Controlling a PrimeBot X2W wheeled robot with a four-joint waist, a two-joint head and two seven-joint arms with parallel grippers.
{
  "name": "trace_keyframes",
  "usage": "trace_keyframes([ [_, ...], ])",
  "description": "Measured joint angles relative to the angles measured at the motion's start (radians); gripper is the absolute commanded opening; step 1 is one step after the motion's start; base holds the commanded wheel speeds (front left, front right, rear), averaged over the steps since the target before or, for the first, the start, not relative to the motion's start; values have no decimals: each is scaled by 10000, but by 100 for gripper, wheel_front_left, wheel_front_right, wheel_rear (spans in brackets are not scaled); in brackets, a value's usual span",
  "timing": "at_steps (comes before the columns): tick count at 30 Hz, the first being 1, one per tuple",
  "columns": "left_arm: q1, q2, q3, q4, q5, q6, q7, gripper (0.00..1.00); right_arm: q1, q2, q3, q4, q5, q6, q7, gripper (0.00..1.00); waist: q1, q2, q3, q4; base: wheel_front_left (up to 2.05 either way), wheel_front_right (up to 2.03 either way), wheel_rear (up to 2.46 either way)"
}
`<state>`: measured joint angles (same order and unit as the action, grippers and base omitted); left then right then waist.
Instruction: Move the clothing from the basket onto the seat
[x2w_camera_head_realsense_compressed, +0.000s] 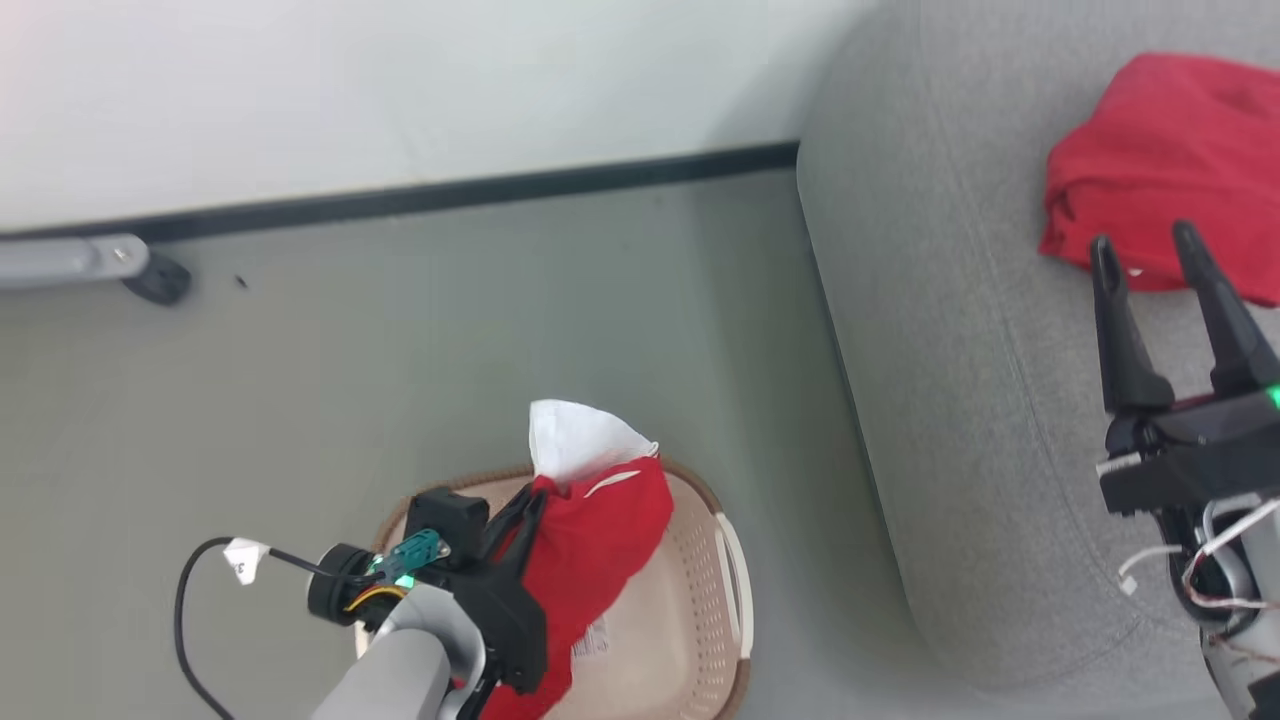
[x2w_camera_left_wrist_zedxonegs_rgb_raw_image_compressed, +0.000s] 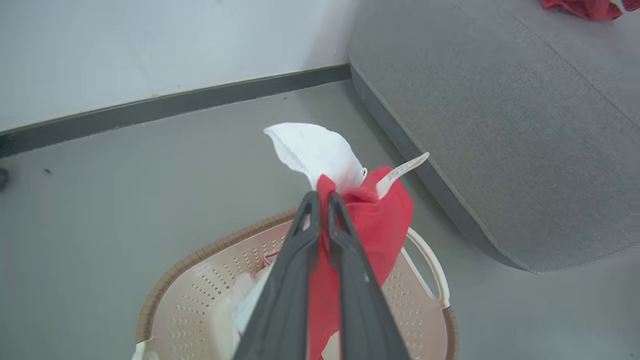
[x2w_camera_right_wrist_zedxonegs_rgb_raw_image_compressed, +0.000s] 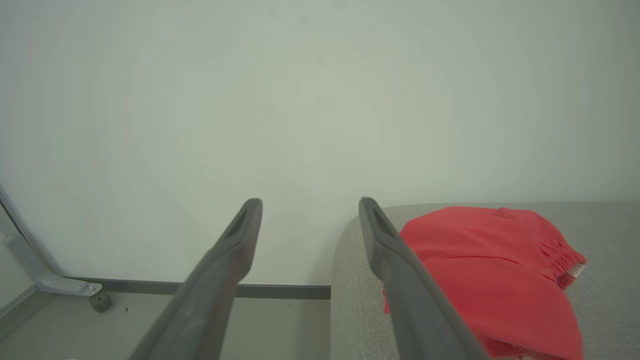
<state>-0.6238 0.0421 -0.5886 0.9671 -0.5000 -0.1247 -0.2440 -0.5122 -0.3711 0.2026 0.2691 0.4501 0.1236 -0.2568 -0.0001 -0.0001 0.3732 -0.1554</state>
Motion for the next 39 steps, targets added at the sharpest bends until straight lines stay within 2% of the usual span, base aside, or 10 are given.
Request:
trace_keyframes([
  [7, 81, 36, -176, -1457, -224, 0, -54, 0, 856, 10, 127, -115, 98, -2, 2, 100, 0, 1, -1046, 297, 0, 0, 0],
  [20, 138, 591, -360, -3225, -667, 0, -56, 0, 1412, 48, 665, -247, 267, -2, 2, 100, 0, 1, -2202, 678, 0, 0, 0],
  [39, -301, 1014, -322, -4807, -709, 0, -52, 0, 1949, 88, 1638, -366, 577, -2, 2, 100, 2, 3, -2950, 823, 0, 0, 0],
])
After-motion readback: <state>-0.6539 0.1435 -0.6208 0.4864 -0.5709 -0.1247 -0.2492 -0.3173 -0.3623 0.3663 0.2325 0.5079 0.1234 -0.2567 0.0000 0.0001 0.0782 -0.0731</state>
